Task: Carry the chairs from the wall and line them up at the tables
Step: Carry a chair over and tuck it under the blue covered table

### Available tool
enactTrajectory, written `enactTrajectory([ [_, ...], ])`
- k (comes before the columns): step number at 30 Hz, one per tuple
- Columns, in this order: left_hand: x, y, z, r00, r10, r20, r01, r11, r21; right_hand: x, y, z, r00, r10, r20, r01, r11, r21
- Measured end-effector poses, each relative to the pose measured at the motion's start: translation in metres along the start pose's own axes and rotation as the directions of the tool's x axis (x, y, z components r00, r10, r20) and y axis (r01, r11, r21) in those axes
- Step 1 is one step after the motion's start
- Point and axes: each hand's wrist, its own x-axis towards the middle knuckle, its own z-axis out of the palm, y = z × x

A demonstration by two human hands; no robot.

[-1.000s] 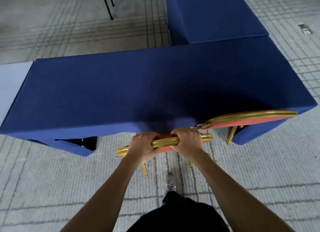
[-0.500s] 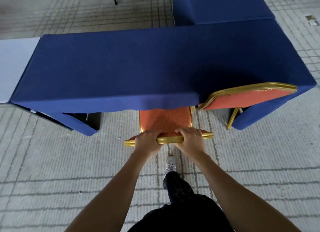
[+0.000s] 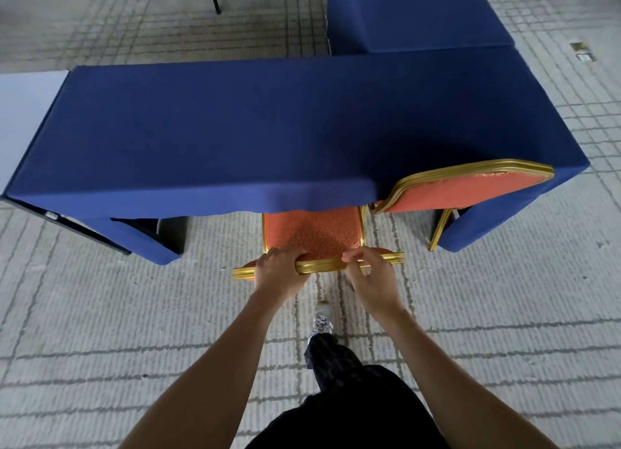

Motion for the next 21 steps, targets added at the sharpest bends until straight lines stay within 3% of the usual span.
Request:
enactTrajectory([
  [4, -0.005, 0.006, 0.010, 0.994, -0.106, 0.009, 0.106, 0.983, -0.150, -0.001, 0.012, 0.002, 0.993, 0.024, -0.112, -0.018, 0.998, 0.055],
  [7, -0.013, 0.008, 0.012, 0.990, -0.139, -0.031, 0.121, 0.938, -0.326, 0.002, 0.017, 0.009, 0.980, 0.196, 0.033, -0.198, 0.973, 0.117],
  [9, -0.024, 0.015, 0.010, 0.985, -0.164, -0.061, 0.111, 0.854, -0.508, 0.008, 0.017, 0.009, 0.918, 0.379, 0.117, -0.395, 0.900, 0.182],
  [12, -0.041, 0.038, 0.003, 0.907, -0.385, -0.168, 0.095, 0.579, -0.810, 0.024, 0.014, 0.001, 0.792, 0.572, 0.215, -0.607, 0.776, 0.170],
  [15, -0.045, 0.056, -0.002, 0.760, -0.643, 0.097, 0.301, 0.217, -0.929, 0.031, 0.015, -0.010, 0.602, 0.703, 0.380, -0.788, 0.601, 0.136],
  [17, -0.041, 0.052, 0.005, 0.661, -0.689, 0.299, 0.389, -0.027, -0.921, 0.030, 0.017, -0.011, 0.488, 0.729, 0.481, -0.871, 0.368, 0.326],
  [19, -0.031, 0.048, 0.008, 0.600, -0.659, 0.454, 0.407, -0.238, -0.882, 0.035, 0.020, -0.008, 0.467, 0.709, 0.529, -0.829, 0.144, 0.540],
  [21, -0.015, 0.044, 0.008, 0.581, -0.586, 0.565, 0.393, -0.406, -0.825, 0.043, 0.026, -0.002, 0.505, 0.683, 0.528, -0.757, 0.057, 0.650],
])
